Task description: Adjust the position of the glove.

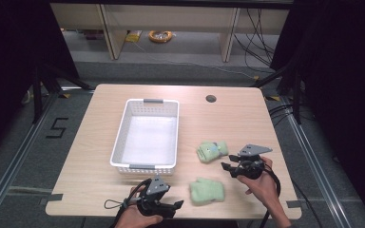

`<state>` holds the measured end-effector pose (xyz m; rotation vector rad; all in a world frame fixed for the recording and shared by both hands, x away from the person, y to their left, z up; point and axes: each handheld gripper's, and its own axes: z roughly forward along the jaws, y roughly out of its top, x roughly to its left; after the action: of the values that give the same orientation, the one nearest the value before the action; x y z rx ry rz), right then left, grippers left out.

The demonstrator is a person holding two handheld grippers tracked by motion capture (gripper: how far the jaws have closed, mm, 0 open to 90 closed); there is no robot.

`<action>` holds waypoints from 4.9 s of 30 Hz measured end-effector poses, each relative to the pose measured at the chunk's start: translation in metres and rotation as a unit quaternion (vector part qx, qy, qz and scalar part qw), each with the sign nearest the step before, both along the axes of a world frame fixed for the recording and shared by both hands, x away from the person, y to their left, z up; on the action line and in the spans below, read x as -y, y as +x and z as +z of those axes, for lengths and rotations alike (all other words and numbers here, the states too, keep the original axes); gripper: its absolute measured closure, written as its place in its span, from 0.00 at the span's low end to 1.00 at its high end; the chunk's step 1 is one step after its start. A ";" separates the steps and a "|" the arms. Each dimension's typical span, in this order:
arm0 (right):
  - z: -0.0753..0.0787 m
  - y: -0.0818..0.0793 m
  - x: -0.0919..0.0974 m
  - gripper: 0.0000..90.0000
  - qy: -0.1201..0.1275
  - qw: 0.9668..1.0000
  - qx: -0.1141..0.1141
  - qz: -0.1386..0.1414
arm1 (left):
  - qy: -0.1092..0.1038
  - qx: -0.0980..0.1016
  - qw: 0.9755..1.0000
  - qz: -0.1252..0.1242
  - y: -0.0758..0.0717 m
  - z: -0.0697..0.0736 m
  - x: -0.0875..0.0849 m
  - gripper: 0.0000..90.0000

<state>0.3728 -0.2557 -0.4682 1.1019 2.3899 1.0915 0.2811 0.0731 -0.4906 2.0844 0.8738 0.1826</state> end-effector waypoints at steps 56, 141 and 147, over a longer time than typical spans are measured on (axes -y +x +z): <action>-0.035 0.076 -0.037 0.94 -0.011 0.999 -0.037 -0.026 | 0.013 -0.007 1.000 0.014 -0.008 -0.019 -0.013 0.29; -0.021 -0.081 -0.045 0.88 0.072 0.996 -0.052 0.014 | 0.020 -0.001 1.000 0.017 -0.006 -0.020 -0.013 0.29; -0.022 -0.080 -0.045 0.78 0.089 0.994 -0.068 0.012 | 0.012 -0.016 1.000 0.015 -0.005 -0.018 -0.014 0.29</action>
<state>0.2925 -0.2112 -0.4903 1.2452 2.4522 1.2983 0.2760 0.0870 -0.5084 2.1018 0.9263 0.1776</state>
